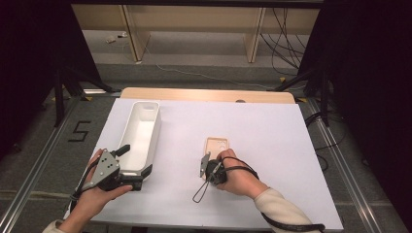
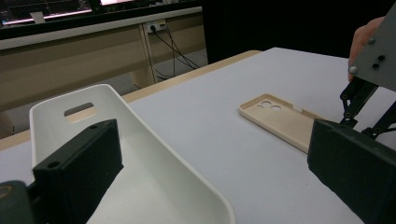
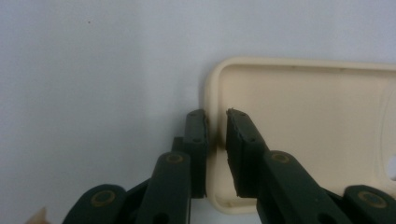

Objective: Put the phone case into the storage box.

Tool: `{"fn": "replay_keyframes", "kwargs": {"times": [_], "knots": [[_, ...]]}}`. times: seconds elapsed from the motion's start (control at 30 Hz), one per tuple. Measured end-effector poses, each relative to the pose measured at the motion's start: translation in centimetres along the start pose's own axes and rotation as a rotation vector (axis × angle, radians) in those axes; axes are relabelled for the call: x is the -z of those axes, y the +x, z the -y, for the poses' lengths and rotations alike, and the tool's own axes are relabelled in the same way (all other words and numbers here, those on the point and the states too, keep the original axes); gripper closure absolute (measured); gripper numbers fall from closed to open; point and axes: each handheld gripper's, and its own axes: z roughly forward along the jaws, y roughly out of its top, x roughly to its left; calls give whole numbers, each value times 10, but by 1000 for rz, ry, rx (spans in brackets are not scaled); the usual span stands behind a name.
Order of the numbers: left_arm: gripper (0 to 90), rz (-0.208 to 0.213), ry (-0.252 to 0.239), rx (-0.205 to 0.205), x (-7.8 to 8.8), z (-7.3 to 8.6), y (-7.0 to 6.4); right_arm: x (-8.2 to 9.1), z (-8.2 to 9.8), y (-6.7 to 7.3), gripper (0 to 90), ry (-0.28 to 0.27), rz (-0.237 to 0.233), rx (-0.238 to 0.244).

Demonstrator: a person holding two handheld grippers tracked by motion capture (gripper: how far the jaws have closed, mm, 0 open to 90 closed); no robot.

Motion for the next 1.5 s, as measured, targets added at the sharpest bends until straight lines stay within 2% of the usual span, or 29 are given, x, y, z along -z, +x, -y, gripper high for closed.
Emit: {"fn": "replay_keyframes", "kwargs": {"times": [0.03, 0.27, 0.3, 0.33, 0.47, 0.53, 1.0, 1.03, 1.5], "knots": [[27, 0, -1, 0, 0, 0, 0, 0, 0, -1, 799, 3, 1, 16], [27, -2, -1, -2, 0, 0, 0, 0, -1, 0, 821, 8, 5, 36], [27, -1, -1, -1, 0, 0, 0, 0, -1, 1, 822, 7, 4, 36], [27, -1, -1, -2, 0, 0, 0, 0, -1, 2, 824, -4, -7, 13], [27, 0, -1, -2, 0, 0, 0, 0, -1, 3, 836, -4, -5, 15], [27, 0, -1, -3, 0, 0, 0, 1, -1, 2, 851, 5, -2, 39], [27, -1, -2, -3, 0, 0, 0, 1, 0, 1, 870, -2, -12, 48], [27, 1, -7, -4, 0, 0, 0, 1, 0, 2, 872, -12, -21, 24], [27, -1, -7, 4, -1, 0, 0, 1, 1, 3, 881, -15, -18, 19]]}}
